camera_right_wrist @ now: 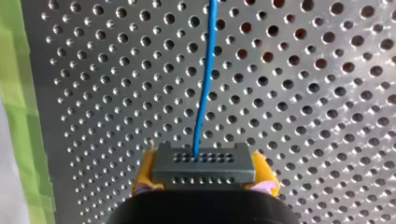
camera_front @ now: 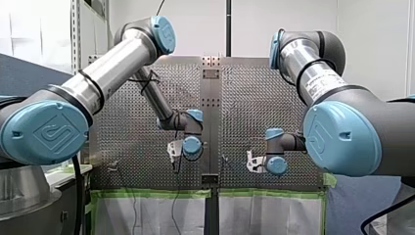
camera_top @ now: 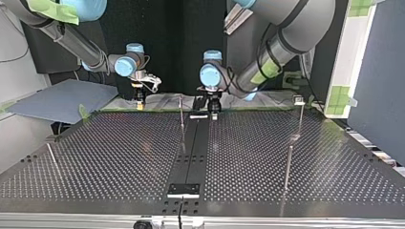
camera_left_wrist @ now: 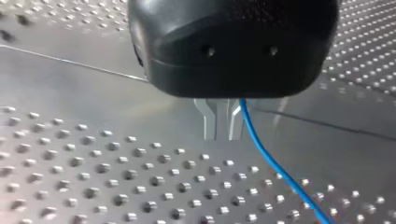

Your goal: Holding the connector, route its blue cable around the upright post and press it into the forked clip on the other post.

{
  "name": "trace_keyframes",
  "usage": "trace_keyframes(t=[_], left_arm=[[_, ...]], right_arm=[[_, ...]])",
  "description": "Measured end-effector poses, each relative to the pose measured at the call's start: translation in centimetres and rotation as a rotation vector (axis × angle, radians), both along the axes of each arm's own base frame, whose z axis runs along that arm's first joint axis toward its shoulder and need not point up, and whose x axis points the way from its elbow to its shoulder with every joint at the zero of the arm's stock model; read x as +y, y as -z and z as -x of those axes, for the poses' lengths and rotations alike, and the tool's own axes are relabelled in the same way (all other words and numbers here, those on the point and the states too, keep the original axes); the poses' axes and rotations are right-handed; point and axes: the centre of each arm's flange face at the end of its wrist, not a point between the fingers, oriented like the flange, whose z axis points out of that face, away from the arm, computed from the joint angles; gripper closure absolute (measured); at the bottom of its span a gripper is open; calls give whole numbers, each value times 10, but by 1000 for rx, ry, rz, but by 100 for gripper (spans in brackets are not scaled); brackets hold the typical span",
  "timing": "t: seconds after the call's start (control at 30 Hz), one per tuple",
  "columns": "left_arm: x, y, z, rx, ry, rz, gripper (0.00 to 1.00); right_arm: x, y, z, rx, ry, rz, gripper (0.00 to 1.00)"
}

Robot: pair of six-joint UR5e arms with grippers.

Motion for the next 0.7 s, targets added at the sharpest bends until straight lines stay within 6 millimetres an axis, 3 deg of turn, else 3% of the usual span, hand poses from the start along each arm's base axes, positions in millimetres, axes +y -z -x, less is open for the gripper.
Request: trace_keyframes(t=[0.33, 0.7], left_arm=[[11, -29, 30, 22, -28, -91, 84], [19, -84, 36, 25, -31, -141, 84]], right_arm=[[0, 0, 0, -14, -6, -5, 100], [-1, 0, -1, -44, -11, -11, 100]])
